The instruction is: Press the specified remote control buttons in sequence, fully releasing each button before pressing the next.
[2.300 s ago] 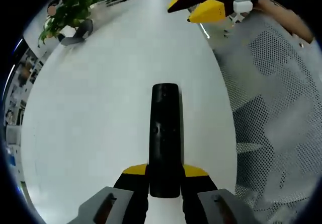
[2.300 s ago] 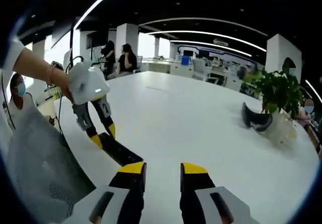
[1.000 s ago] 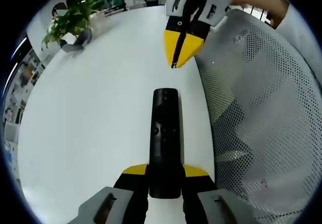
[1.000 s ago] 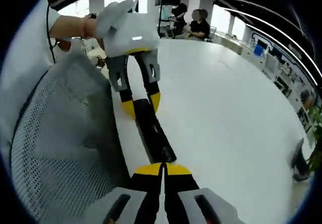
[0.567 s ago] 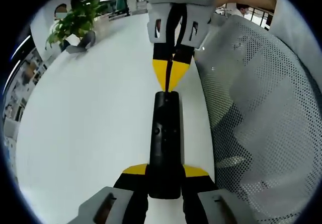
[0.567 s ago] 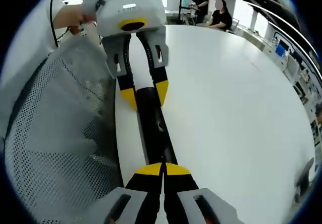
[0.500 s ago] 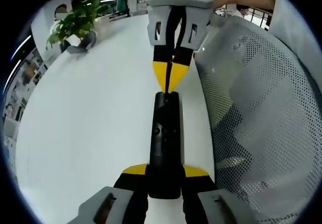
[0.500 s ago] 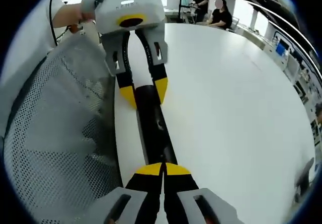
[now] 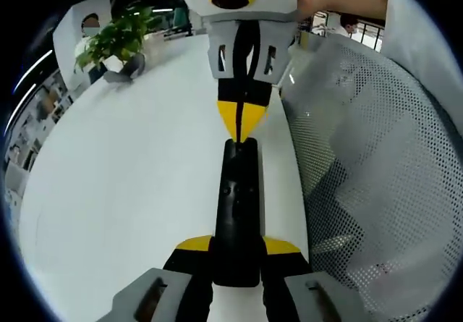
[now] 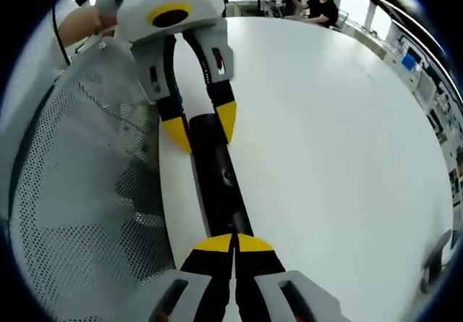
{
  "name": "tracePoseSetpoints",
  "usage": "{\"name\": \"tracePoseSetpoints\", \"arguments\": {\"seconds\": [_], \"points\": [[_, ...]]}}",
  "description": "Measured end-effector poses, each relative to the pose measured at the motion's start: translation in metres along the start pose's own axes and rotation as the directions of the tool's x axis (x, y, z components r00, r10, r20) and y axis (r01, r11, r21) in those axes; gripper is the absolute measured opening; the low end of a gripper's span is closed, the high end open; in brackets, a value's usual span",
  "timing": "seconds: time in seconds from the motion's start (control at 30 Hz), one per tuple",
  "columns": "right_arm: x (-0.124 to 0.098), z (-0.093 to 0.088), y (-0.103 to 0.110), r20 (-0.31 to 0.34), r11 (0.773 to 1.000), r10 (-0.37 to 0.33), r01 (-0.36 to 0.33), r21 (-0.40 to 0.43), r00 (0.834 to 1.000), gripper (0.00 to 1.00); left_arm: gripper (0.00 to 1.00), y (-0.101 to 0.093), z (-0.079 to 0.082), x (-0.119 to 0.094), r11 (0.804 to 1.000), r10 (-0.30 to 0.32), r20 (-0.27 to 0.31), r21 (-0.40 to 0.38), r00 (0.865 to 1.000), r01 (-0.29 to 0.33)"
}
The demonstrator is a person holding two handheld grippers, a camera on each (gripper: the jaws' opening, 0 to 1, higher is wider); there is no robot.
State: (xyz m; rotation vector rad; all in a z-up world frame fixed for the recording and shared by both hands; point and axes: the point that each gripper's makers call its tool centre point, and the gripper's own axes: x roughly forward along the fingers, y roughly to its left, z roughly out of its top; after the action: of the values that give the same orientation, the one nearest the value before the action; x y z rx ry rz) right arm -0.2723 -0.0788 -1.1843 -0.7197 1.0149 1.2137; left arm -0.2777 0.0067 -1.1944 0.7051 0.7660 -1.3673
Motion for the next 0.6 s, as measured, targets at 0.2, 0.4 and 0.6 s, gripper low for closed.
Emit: {"name": "tracePoseSetpoints", "arguments": {"seconds": [0.2, 0.4, 0.6], "points": [[-0.001, 0.004, -0.001, 0.186, 0.99, -0.023, -0.004, 0.14, 0.982, 0.0, 0.23, 0.0, -0.001, 0.0, 1.0, 0.007, 0.068, -0.023, 0.998, -0.005], [0.0, 0.008, 0.004, 0.167, 0.999, -0.015, 0.007, 0.046, 0.986, 0.0, 0.24, -0.001, -0.001, -0.001, 1.0, 0.015, 0.12, -0.027, 0.993, -0.012], [0.004, 0.011, 0.006, 0.094, 0.998, 0.013, -0.007, -0.063, 0.996, 0.0, 0.24, -0.001, 0.0, -0.001, 0.999, 0.023, 0.143, -0.043, 0.989, -0.017]]}}
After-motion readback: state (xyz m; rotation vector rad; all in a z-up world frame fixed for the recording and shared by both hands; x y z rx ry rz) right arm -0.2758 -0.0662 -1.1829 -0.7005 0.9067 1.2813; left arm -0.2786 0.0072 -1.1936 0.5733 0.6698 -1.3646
